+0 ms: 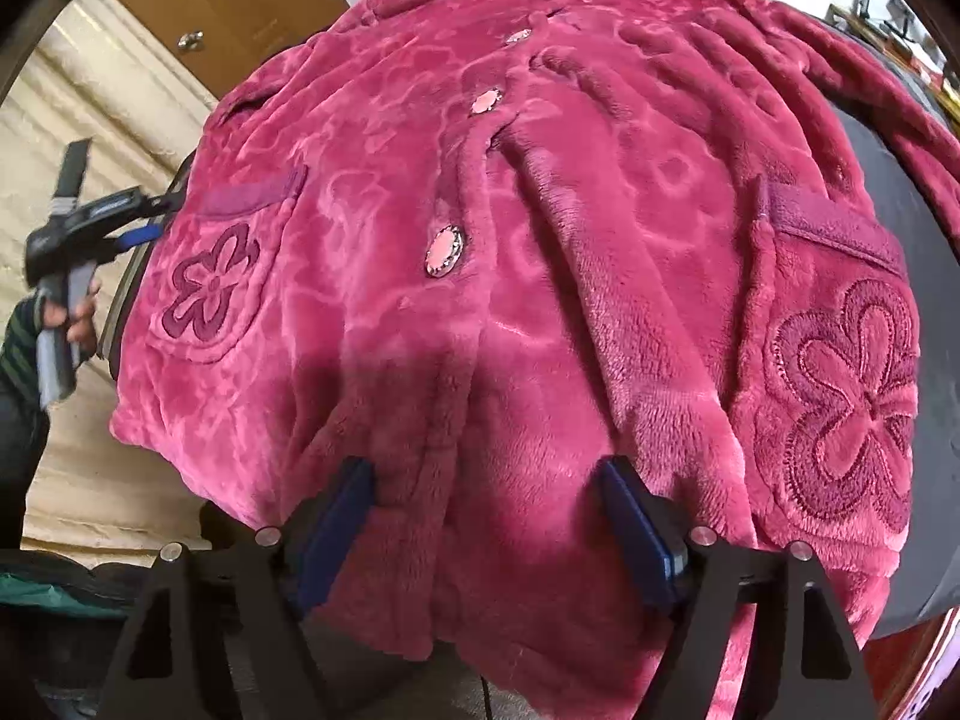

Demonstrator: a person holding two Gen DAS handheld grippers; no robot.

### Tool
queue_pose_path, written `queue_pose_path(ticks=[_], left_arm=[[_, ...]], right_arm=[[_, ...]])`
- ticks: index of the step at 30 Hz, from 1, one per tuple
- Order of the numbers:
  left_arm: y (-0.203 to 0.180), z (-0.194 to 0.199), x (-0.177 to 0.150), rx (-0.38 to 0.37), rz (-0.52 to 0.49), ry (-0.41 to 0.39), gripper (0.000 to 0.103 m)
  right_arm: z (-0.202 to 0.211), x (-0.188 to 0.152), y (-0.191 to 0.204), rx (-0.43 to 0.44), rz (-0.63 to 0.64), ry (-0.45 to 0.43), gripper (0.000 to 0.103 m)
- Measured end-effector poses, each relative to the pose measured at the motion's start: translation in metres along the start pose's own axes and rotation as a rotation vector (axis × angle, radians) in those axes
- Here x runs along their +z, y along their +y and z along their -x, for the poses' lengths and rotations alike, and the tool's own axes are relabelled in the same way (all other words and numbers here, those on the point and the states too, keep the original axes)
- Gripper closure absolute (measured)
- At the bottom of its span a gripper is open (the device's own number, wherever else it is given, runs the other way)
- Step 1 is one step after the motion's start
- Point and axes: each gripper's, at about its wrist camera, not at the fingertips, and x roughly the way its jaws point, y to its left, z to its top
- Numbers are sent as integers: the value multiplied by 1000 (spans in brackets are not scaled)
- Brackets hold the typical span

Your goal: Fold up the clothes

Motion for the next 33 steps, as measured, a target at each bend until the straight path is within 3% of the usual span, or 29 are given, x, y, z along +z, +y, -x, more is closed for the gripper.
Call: queue_pose_path(ticks=[3, 11, 13, 15, 22, 26, 33], left_arm=[[-1, -11, 3, -71, 15, 28, 26], [-3, -18, -1, -65, -22, 44, 26], [-5, -16, -4, -56, -48, 56, 41], [-8, -15, -7, -45, -81, 73, 93], [-11, -4, -6, 16, -189, 68, 95], [9, 14, 11, 159, -215, -9, 95], [71, 46, 55, 331, -91, -126, 95]], right_arm=[[2, -2, -1, -2, -3, -7, 22], [1, -2, 2, -16, 1, -15, 22], [1, -2, 3, -17, 2, -13, 22], [0, -1, 4, -22, 6, -9, 22], [-1, 1, 6, -37, 10, 3, 21], [-1, 1, 6, -40, 11, 5, 21], [-1, 0, 7, -45, 16, 6, 19]])
